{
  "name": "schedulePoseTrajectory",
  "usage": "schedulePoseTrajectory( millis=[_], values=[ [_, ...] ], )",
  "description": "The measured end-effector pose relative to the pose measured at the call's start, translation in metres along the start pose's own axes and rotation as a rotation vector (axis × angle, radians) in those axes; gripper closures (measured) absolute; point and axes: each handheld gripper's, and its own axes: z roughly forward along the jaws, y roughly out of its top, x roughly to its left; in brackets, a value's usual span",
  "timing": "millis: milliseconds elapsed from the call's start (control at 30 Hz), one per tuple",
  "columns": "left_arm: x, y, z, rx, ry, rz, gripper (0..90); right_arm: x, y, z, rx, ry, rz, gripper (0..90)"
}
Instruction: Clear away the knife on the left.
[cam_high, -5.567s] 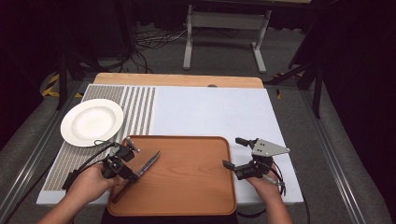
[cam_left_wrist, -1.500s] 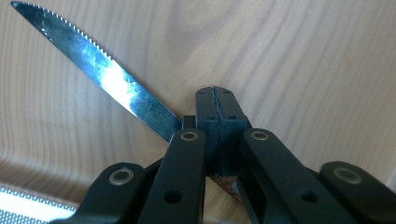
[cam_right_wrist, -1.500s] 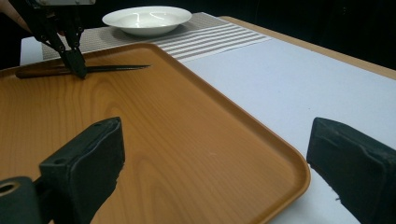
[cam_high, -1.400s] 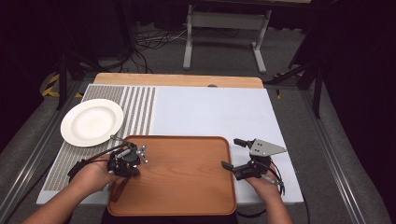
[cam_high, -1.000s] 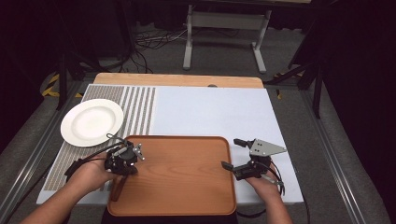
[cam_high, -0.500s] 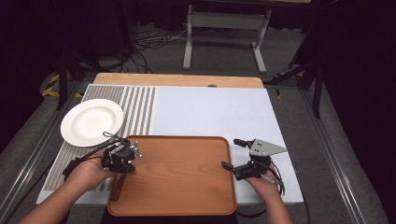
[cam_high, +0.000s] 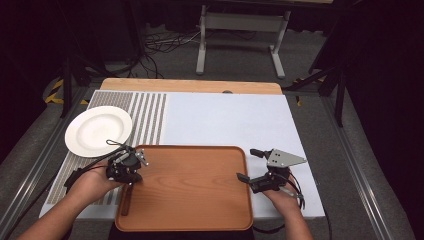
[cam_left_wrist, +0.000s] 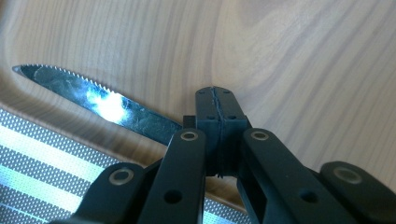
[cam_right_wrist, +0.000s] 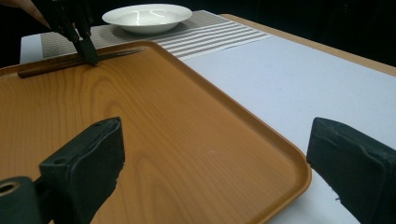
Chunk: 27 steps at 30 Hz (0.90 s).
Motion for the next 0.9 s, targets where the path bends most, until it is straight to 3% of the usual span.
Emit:
schedulePoseTrajectory(
  millis=[200,333,433,500,600,700,733,767,800,833,900],
  values=[
    [0.0,0.0,0.0,0.001,-0.001,0.002,90.0,0.0,0.0,0.0,0.001,0.001,0.0,4.9],
    [-0.002,0.0,-0.004,-0.024,-0.005,-0.001,89.5,0.0,0.0,0.0,0.003,0.002,0.0,4.9],
    [-0.004,0.0,-0.008,-0.039,0.004,0.004,85.7,0.0,0.0,0.0,0.005,0.001,0.0,4.9],
    [-0.007,0.001,-0.018,-0.077,0.015,0.01,82.4,0.0,0.0,0.0,0.004,0.001,0.001,4.9],
    [-0.008,0.001,-0.025,-0.113,0.022,0.011,72.5,0.0,0.0,0.0,0.003,-0.001,0.001,4.9],
    [-0.011,-0.003,-0.038,-0.218,0.039,0.006,57.1,0.001,0.001,0.0,-0.001,-0.006,0.0,5.0],
    [-0.011,-0.003,-0.038,-0.218,0.039,0.006,50.3,0.001,0.001,0.0,-0.001,-0.006,0.0,5.0],
    [-0.011,-0.007,-0.043,-0.276,0.04,0.009,43.2,0.002,0.001,0.0,-0.004,-0.011,-0.003,4.9],
    [-0.011,-0.01,-0.047,-0.335,0.045,0.012,40.3,0.002,0.002,0.0,-0.005,-0.011,-0.004,4.9],
    [-0.011,-0.01,-0.047,-0.335,0.045,0.012,37.4,0.002,0.002,0.0,-0.005,-0.011,-0.004,4.9],
    [-0.012,-0.017,-0.052,-0.411,0.042,-0.008,33.9,0.003,0.003,-0.001,-0.009,-0.018,-0.007,4.9]
  ],
)
